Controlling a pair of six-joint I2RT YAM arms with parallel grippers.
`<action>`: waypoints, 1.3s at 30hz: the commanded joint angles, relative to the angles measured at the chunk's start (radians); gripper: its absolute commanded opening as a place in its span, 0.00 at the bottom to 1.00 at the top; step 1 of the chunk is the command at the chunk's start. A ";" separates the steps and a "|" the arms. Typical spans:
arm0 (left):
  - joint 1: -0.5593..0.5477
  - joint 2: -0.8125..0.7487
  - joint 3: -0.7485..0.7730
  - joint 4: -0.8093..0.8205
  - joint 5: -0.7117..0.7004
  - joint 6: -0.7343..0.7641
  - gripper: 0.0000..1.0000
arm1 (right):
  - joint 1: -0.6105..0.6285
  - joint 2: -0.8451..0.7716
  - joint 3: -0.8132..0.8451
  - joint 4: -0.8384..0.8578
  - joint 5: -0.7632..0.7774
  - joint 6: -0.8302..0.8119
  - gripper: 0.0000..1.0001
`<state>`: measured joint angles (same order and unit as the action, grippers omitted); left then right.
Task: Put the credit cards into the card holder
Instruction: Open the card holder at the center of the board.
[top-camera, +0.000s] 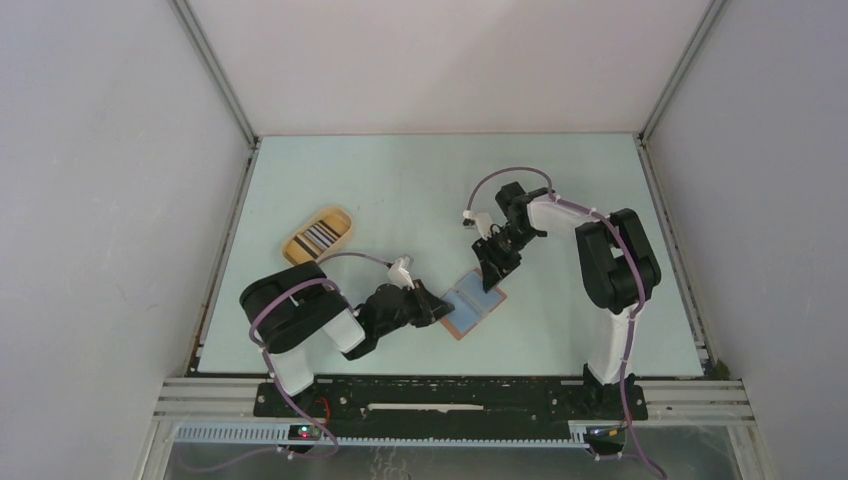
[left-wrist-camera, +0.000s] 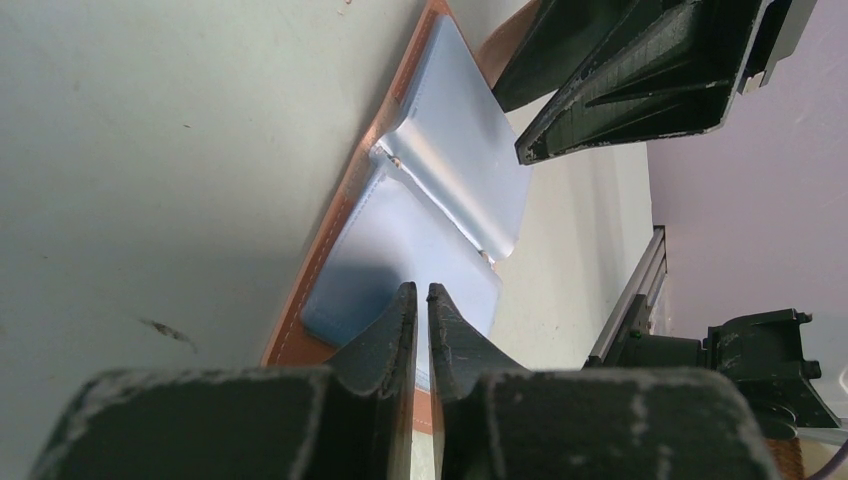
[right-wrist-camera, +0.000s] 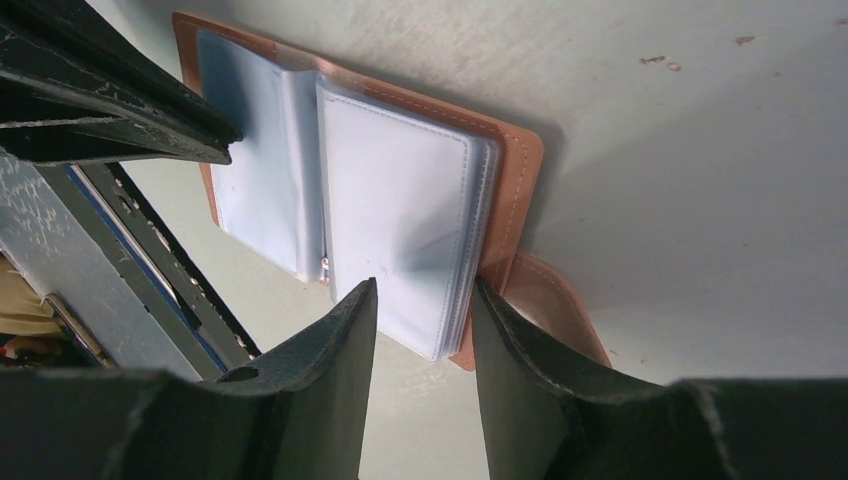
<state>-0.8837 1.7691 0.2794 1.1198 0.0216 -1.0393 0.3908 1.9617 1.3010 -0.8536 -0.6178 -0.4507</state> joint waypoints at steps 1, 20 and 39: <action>0.003 0.000 0.029 0.020 -0.011 0.012 0.13 | 0.023 0.005 0.014 -0.023 -0.021 -0.009 0.48; 0.004 0.003 0.032 0.020 -0.011 0.015 0.13 | 0.021 -0.022 0.037 -0.074 -0.201 -0.023 0.40; 0.005 0.010 0.005 0.102 -0.006 0.010 0.25 | 0.003 0.050 0.068 -0.140 -0.346 -0.023 0.39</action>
<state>-0.8837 1.7695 0.2794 1.1522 0.0219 -1.0393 0.3969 1.9984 1.3346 -0.9653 -0.9062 -0.4656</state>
